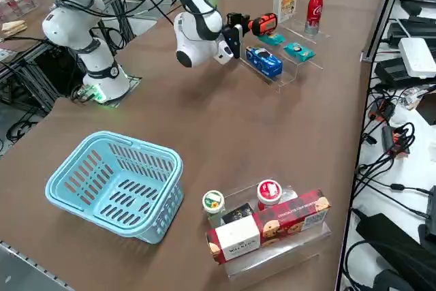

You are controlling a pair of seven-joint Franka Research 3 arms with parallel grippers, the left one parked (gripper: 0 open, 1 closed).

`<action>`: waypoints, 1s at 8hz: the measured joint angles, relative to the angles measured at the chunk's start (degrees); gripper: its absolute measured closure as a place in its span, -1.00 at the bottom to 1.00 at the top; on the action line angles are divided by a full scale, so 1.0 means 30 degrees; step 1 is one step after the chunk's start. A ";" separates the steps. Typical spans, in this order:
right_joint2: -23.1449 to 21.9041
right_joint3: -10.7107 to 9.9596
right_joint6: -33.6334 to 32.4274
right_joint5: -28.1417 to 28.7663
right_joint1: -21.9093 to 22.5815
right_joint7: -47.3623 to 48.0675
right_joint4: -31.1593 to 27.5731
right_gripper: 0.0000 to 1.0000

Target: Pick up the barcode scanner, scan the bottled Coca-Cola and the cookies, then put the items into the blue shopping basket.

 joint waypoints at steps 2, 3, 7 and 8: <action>-0.1101 -0.0080 0.0897 -0.4038 -0.1128 0.2567 0.0244 0.14; -0.1737 -0.0198 0.1005 -0.6367 -0.1795 0.4233 0.0492 0.14; -0.4014 -0.2292 0.1156 -1.8676 -0.3078 1.1530 0.1779 0.14; -0.4222 -0.2897 0.1200 -2.1817 -0.3145 1.3084 0.2086 0.14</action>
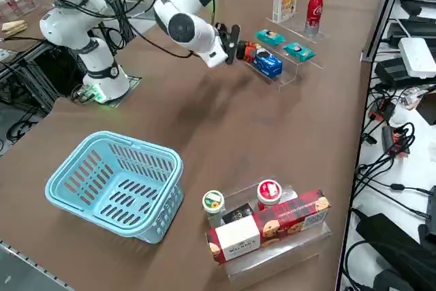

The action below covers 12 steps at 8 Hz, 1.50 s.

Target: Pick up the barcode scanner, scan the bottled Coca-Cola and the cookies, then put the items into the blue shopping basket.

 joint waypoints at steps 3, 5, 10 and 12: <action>-0.0036 -0.0758 0.0022 -0.7183 -0.0007 0.4682 0.0782 0.14; -0.0204 -0.0717 0.0039 -1.0276 0.0333 0.7682 0.0834 0.14; -0.0709 -0.0649 0.2791 -1.3305 0.1518 1.1269 -0.1117 0.14; -0.0706 -0.0634 0.3835 -1.4976 0.1855 1.2306 -0.1950 0.14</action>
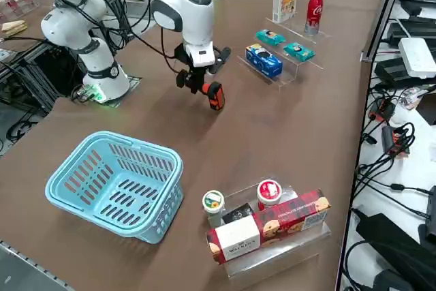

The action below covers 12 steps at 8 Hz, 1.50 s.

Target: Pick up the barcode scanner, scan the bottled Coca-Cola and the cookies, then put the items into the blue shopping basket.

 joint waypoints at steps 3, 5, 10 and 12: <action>0.0082 -0.0001 0.1693 -0.0556 0.0060 0.0374 -0.0922 0.14; 0.0184 0.0000 0.2859 -0.0561 0.0110 0.0445 -0.1881 0.14; 0.0260 0.0004 0.3469 -0.0564 0.0117 0.0500 -0.2983 0.12; 0.0504 0.0006 0.3640 -0.0564 0.0118 0.0518 -0.3152 0.10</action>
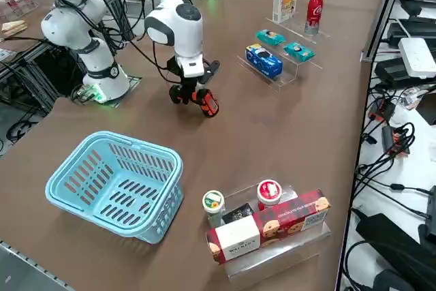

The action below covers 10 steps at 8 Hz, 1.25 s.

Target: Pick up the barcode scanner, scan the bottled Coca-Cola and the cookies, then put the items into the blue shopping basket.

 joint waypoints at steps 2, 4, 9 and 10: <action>0.0006 0.0006 0.0001 -0.0001 -0.0002 0.0011 -0.0004 0.07; -0.0090 0.0005 0.0012 -0.0022 -0.0005 0.0009 0.0145 -0.60; -0.2161 -0.0004 -0.8281 -0.0065 -0.0024 0.0038 0.6980 -1.00; -0.2496 -0.0002 -1.0696 -0.0066 -0.0022 0.0042 0.9408 -1.00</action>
